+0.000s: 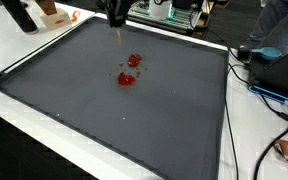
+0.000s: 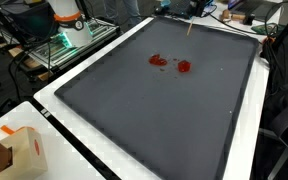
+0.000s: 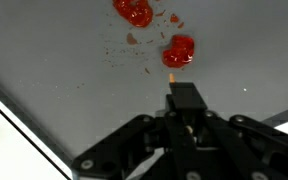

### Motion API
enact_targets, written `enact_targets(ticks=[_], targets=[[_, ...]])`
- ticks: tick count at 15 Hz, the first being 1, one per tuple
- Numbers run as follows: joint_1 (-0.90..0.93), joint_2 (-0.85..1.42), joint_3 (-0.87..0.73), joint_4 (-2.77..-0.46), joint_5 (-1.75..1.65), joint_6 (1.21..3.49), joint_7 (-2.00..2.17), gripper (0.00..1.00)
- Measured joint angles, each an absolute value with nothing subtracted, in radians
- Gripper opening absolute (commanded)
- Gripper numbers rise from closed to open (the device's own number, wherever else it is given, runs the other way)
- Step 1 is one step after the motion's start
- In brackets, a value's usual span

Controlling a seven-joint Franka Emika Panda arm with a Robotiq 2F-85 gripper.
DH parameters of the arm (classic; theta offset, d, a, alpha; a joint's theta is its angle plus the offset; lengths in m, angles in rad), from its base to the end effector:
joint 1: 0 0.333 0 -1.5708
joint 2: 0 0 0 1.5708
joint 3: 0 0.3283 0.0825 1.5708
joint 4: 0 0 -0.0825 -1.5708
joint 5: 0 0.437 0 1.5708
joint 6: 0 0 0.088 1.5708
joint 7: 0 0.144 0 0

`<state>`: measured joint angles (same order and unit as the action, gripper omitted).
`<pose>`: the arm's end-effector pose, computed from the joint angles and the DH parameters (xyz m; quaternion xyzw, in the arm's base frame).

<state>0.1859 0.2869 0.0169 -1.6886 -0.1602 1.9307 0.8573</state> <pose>0.6776 0.1217 0.3817 0.9533 -0.2924 0.0171 0.0732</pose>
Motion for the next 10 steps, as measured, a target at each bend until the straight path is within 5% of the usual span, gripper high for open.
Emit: enact_targets(ticks=[1, 10], targets=[[0.186, 0.272, 0.020, -1.702, -0.159, 1.935, 0.855, 0.13], [0.186, 0.228, 0.028, -1.746, -0.159, 1.955, 0.847, 0.13]])
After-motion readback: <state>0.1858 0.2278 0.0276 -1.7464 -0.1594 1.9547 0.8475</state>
